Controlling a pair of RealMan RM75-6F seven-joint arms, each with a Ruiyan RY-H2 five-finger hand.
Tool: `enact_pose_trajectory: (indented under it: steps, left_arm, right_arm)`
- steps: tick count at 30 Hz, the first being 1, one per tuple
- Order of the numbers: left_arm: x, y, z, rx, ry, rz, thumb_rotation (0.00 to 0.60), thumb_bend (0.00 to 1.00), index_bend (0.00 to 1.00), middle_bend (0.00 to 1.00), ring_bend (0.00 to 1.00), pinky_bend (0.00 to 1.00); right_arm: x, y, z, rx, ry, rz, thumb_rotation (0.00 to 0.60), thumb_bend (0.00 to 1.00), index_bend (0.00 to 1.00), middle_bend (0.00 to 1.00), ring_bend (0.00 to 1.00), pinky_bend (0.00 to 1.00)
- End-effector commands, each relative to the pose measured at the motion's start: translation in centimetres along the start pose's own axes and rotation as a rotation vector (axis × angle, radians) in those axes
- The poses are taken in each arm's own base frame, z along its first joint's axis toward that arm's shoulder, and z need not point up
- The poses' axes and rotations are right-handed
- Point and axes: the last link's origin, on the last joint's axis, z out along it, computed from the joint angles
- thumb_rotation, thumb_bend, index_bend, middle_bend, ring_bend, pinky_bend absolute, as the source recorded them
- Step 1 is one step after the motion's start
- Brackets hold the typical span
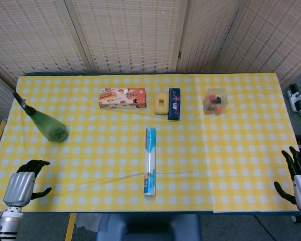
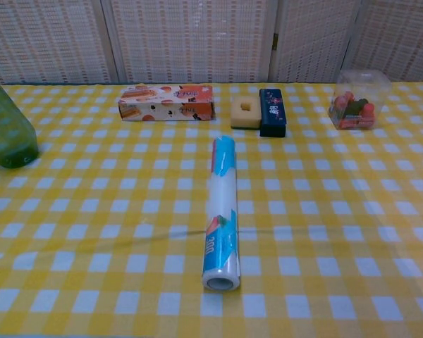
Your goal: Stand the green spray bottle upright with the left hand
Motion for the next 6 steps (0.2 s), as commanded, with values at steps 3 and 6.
enact_pose_trajectory:
  steps: [3, 6]
  left_arm:
    - [-1.04, 0.16, -0.43, 0.030, 0.022, 0.117, 0.600, 0.15, 0.06, 0.02, 0.00, 0.00]
    - [-0.97, 0.13, -0.49, 0.026, 0.028, 0.109, 0.600, 0.15, 0.04, 0.00, 0.00, 0.00]
  right_arm:
    - [-0.39, -0.36, -0.09, 0.014, -0.011, -0.011, 0.600, 0.33, 0.00, 0.00, 0.00, 0.00]
    - [-0.44, -0.44, -0.03, 0.015, -0.009, -0.012, 0.600, 0.33, 0.00, 0.00, 0.00, 0.00]
